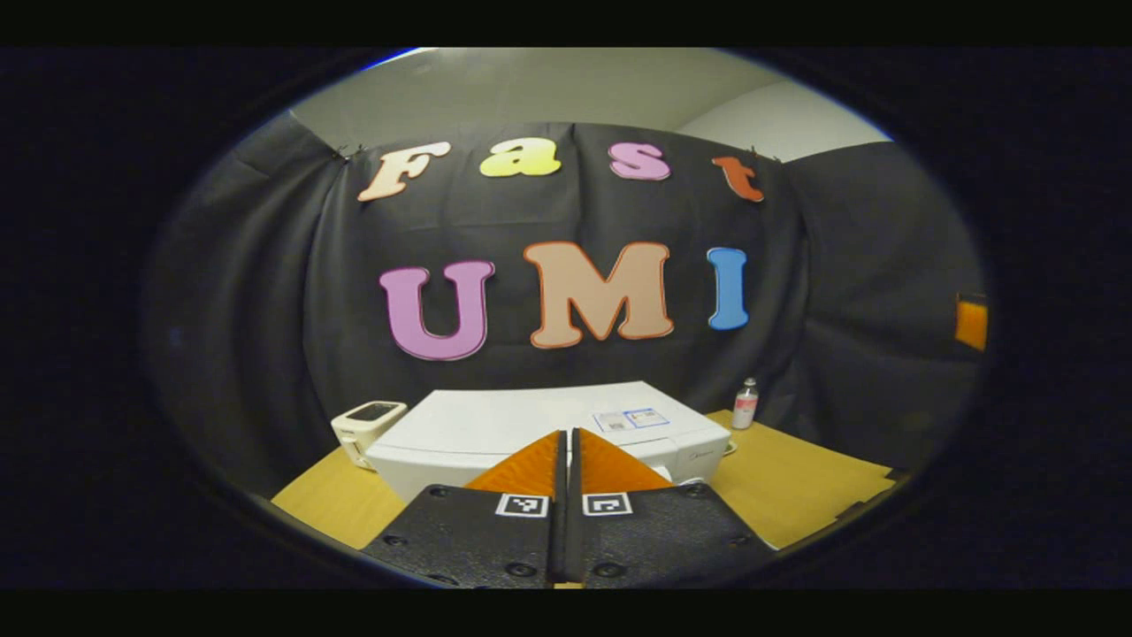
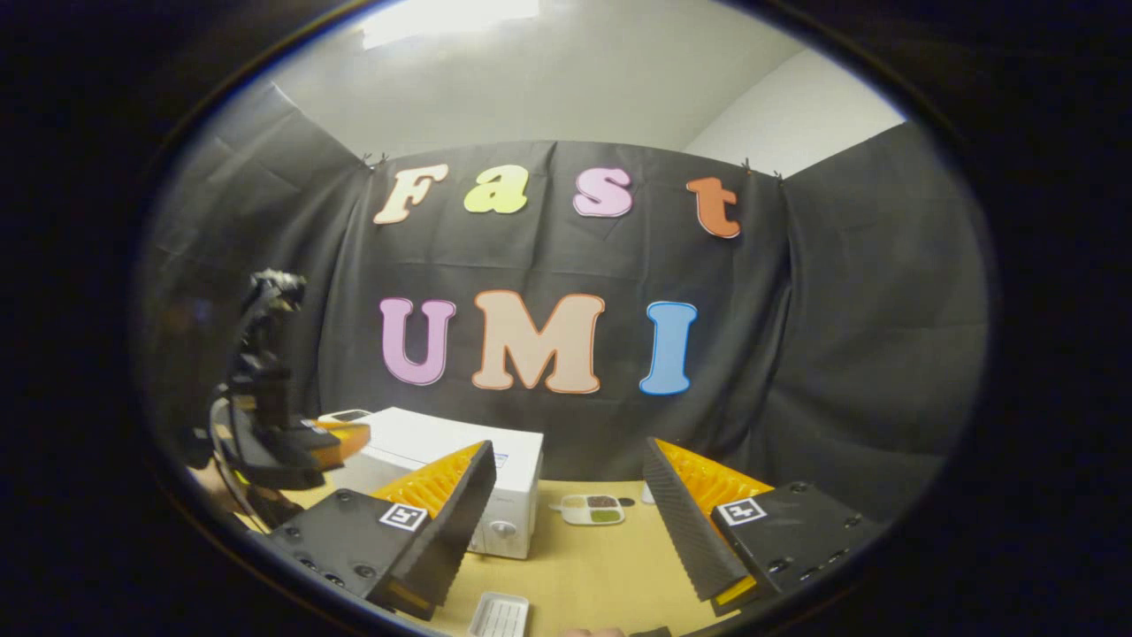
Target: Open the microwave oven with the left hand, put the food in, and close the microwave oven.
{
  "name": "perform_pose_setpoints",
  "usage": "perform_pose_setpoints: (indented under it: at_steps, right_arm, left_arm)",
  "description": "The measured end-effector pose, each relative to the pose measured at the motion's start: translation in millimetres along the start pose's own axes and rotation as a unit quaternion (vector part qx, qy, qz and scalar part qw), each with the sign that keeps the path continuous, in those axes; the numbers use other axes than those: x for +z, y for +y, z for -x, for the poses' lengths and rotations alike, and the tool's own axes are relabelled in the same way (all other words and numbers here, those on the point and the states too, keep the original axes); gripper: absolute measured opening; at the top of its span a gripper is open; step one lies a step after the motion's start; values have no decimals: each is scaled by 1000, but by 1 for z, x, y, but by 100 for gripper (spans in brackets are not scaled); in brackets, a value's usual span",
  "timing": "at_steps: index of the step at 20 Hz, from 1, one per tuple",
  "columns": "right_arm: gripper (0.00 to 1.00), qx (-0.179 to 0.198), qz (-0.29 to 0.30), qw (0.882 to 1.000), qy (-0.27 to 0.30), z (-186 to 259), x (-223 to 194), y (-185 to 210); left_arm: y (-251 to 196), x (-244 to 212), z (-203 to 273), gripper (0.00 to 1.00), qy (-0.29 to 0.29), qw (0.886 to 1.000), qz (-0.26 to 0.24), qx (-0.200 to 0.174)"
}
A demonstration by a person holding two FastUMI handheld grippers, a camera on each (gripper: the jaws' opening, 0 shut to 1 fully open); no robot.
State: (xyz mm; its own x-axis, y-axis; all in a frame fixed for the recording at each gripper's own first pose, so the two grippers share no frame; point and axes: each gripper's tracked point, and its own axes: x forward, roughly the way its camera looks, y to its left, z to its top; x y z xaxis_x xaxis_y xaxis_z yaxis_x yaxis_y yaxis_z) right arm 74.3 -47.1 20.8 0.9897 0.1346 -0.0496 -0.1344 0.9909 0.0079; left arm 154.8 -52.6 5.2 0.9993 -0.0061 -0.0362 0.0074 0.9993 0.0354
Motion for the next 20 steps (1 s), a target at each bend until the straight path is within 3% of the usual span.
perform_pose_setpoints:
  at_steps: [4,5,10,13,17,20]
  right_arm:
    - [100,0,-4,1000,-2,6,4,12]
    - [96,3,-6,1000,-3,8,5,17]
    - [97,18,-15,1000,-14,15,16,42]
    - [97,28,-19,999,-21,19,20,56]
    - [96,39,-23,999,-18,23,19,69]
    - [96,45,-23,999,-15,24,16,76]
  left_arm:
    - [22,44,39,0,-21,1000,-4,15]
    - [27,51,49,0,-24,999,-11,19]
    - [48,47,98,0,-13,998,-27,55]
    - [49,42,119,95,-10,998,-20,52]
    - [49,48,132,96,-10,998,-31,49]
    - [49,46,134,100,-6,999,-9,48]
